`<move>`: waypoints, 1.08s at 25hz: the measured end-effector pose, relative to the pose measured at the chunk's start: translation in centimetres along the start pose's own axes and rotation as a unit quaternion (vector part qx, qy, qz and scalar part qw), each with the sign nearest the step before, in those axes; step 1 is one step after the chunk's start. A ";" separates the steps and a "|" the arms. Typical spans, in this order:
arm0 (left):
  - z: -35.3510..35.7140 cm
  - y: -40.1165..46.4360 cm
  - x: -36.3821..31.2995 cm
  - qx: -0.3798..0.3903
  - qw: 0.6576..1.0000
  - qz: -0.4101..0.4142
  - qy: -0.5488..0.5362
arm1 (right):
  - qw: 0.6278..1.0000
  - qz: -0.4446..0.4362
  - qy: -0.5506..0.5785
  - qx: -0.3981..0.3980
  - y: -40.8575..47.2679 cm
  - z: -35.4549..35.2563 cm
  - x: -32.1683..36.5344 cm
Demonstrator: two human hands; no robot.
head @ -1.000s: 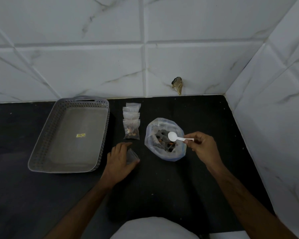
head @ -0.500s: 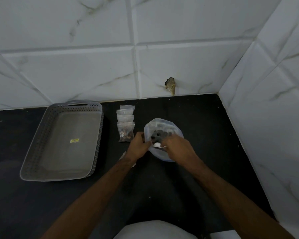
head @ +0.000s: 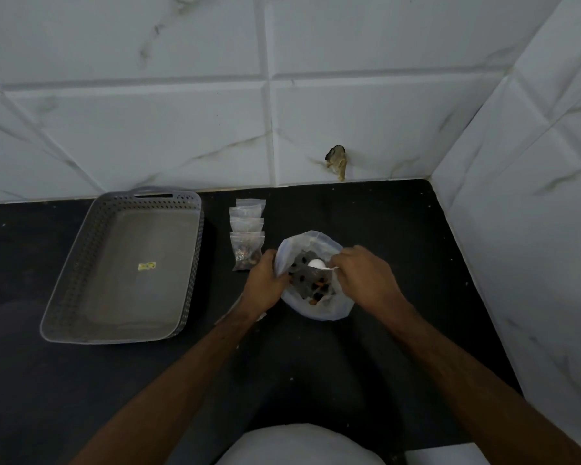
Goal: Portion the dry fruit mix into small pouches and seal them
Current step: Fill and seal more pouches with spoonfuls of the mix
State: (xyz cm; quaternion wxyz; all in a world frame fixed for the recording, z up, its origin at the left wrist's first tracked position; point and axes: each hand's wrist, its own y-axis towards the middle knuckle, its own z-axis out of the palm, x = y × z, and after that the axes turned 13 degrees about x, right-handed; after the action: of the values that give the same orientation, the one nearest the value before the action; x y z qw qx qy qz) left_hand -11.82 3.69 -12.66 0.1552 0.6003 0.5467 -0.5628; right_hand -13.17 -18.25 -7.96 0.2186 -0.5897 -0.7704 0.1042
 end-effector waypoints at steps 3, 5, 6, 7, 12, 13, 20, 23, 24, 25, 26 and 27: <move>0.4 0.4 0.1 0.007 1.000 0.016 0.006 | 0.999 -0.023 -0.030 -0.002 0.1 0.1 0.9; 0.4 0.6 -0.1 0.010 1.000 0.024 0.007 | 0.997 -0.048 -0.052 0.009 0.3 0.5 1.9; 0.2 0.7 -0.1 0.010 1.000 0.028 0.008 | 0.997 -0.054 -0.047 -0.001 0.3 0.5 2.2; 0.1 0.8 -0.1 0.010 0.999 0.030 0.009 | 0.998 -0.053 -0.040 -0.016 0.0 0.4 2.2; -0.1 1.2 -0.1 0.019 1.000 0.024 -0.005 | 0.999 -0.016 -0.016 -0.032 -1.1 0.4 0.5; 0.1 1.2 0.0 0.025 0.999 0.023 -0.013 | 0.999 -0.026 -0.022 -0.009 -1.1 0.7 0.5; 0.9 1.3 0.3 0.023 1.000 0.012 -0.003 | 0.999 -0.044 -0.016 -0.021 -2.0 2.4 0.5; 0.9 1.3 0.7 0.027 1.000 0.010 -0.012 | 0.998 -0.045 0.052 -0.006 -2.2 2.9 0.6; 0.9 1.3 0.7 0.028 0.999 0.010 -0.018 | 0.994 -0.035 0.100 -0.010 -2.2 2.8 0.5; 0.9 1.2 0.6 0.029 0.999 0.014 -0.027 | 0.990 -0.025 0.141 -0.021 -2.1 2.8 0.3; 0.9 1.0 0.5 0.031 0.999 0.017 -0.036 | 0.986 -0.019 0.161 -0.029 -2.0 2.8 0.1; 0.9 0.9 0.3 0.031 0.998 0.021 -0.042 | 0.987 -0.016 0.156 -0.031 -2.0 2.9 0.0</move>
State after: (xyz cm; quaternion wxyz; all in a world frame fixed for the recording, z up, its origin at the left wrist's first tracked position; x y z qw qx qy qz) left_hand -11.60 2.81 -13.59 0.1709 0.5920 0.5090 -0.6010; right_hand -16.22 -18.57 -9.66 0.3195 -0.5924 -0.7394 -0.0161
